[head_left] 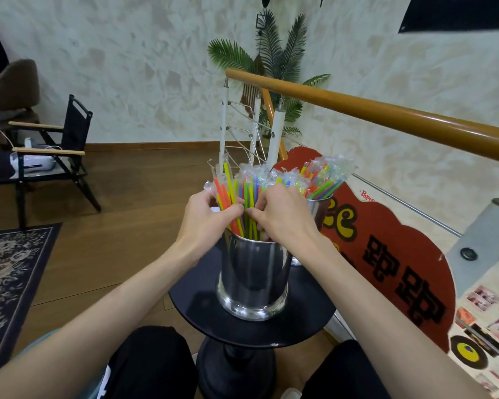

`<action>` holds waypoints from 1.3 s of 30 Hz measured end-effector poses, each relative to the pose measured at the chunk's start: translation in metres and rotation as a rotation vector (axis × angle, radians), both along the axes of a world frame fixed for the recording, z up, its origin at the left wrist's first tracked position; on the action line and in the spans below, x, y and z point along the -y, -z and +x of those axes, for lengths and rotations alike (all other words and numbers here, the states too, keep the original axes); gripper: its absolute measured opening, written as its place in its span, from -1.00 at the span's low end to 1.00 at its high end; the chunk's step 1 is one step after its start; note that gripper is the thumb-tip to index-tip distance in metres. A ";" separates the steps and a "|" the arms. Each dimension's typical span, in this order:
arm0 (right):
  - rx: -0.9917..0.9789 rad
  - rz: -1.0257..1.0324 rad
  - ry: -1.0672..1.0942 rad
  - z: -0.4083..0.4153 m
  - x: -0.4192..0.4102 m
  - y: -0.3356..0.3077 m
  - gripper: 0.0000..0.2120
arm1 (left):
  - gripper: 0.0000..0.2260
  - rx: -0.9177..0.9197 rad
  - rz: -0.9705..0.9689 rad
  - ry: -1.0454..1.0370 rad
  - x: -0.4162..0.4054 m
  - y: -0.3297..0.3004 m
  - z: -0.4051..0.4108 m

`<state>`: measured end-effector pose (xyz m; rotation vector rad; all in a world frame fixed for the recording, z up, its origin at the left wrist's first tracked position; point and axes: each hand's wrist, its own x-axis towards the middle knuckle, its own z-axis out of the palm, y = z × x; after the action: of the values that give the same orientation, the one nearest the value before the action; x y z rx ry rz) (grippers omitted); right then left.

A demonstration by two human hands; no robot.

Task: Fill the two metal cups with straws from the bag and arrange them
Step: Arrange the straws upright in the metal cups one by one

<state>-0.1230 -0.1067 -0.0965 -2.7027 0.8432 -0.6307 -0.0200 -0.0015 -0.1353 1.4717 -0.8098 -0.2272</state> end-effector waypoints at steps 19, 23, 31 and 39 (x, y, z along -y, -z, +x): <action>0.050 0.170 -0.105 -0.016 0.001 -0.001 -0.84 | -0.80 -0.020 -0.055 0.099 -0.001 -0.004 0.001; 0.055 0.190 -0.137 -0.016 0.000 0.000 -0.87 | -0.83 -0.032 -0.032 0.117 -0.002 -0.004 0.004; 0.087 0.110 -0.137 -0.016 -0.001 0.005 -0.86 | -0.84 -0.046 -0.020 0.137 -0.003 -0.005 0.004; 0.266 0.104 -0.199 -0.026 0.001 -0.002 -0.80 | -0.77 -0.008 -0.051 0.120 0.000 -0.003 0.005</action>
<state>-0.1490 -0.1073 -0.0945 -2.4949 0.5176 -0.8495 -0.0150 -0.0018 -0.1326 1.3751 -0.8927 -0.3004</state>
